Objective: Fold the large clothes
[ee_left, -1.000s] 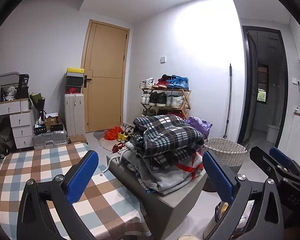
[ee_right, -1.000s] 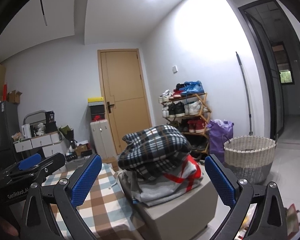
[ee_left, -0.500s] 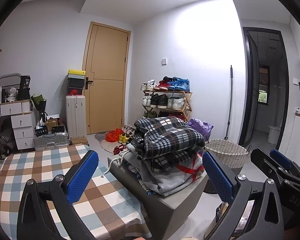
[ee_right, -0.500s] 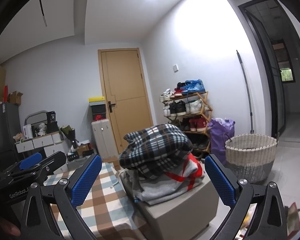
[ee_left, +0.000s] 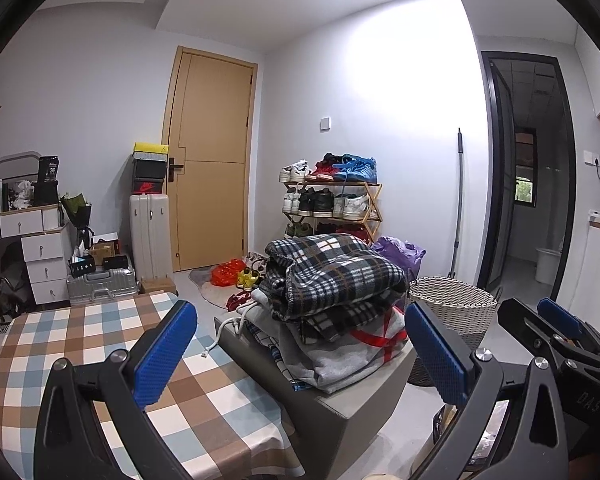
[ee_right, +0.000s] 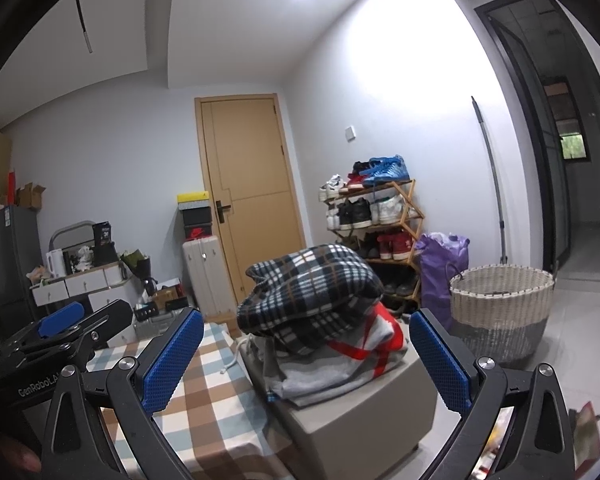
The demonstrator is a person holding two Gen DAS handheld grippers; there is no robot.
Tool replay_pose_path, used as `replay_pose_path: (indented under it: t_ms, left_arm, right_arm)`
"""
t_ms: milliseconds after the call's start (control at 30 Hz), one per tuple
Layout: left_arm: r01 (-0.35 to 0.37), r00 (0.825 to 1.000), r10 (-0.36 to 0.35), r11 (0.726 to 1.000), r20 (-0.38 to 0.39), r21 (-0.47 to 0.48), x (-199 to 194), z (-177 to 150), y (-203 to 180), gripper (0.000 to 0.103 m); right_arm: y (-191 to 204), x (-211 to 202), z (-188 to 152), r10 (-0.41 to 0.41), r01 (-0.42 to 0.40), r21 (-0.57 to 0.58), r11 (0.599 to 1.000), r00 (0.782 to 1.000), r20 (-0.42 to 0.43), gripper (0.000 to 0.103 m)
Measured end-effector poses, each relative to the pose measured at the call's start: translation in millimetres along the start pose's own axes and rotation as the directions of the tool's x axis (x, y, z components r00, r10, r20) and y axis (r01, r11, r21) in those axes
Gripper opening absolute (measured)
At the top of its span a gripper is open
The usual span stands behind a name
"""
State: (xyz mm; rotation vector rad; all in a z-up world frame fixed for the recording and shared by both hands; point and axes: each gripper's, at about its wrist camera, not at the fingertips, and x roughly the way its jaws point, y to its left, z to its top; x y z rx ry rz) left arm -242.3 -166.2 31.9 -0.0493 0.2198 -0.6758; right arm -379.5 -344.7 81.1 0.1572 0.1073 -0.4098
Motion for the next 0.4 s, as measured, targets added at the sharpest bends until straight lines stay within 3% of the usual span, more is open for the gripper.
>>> replay_pose_path:
  t_ms: [400]
  left_arm:
    - [0.015,0.999,-0.016,1.000,-0.042,-0.014,7.1,-2.7,3.9,0.101]
  right_arm:
    - [0.0,6.6,-6.0,0.035,-0.034,0.033,0.999,0.999,-0.039,0.103]
